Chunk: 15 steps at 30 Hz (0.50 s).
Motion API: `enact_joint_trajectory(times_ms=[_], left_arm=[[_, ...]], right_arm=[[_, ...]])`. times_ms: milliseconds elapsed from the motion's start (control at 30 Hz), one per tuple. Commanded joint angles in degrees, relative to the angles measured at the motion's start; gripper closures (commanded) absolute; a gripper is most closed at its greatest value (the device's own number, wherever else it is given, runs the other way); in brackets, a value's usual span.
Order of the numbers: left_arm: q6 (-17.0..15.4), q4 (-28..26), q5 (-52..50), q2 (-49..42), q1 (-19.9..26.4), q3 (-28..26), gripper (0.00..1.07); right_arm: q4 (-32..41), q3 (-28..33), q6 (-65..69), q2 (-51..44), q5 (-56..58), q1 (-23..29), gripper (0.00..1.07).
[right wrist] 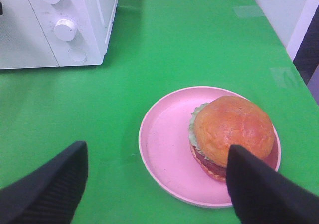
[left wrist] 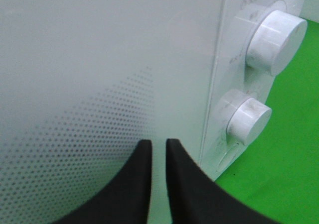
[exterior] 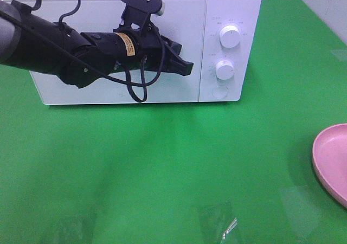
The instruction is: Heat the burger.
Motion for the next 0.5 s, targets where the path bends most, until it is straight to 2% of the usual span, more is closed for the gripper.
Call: enact_joint_trajectory(times_ms=[33,67,100,133,167,300,467,500], left_arm=[[-0.4,-1.0,2.9,-1.2,-1.7,-0.6,0.67],[-0.4,-1.1,5.2,-1.5,-2.7,-0.6,0.37],[-0.4,-1.4,7.7,-1.9,-3.7,-0.6,0.15],[-0.4,-1.4,7.7,-1.9,-3.7,-0.6,0.15],[-0.4,-1.5,12.8,-2.9,-4.9,-0.6,0.05],[-0.4,-1.5,20.8,-4.9,-6.9,-0.6,0.06],[-0.3,-1.6,24.0,-5.9,-7.6,-0.6,0.06],[-0.3,-2.6,27.9,-6.6,-8.1,-0.6,0.06]], right_arm=[[-0.1,0.0,0.0,-1.4,-0.5,-0.2,0.32],[-0.1,0.0,0.0,-1.4,-0.5,-0.2,0.32],[-0.1,0.0,-0.2,-1.4,-0.5,-0.2,0.32],[-0.1,0.0,-0.2,-1.4,-0.5,-0.2,0.32],[-0.1,0.0,-0.2,-1.4,-0.6,-0.2,0.32],[-0.1,0.0,-0.2,-1.4,-0.6,-0.2,0.32],[-0.1,0.0,-0.2,-1.4,-0.6,-0.2,0.32],[-0.1,0.0,-0.2,-1.4,-0.6,-0.2,0.32]])
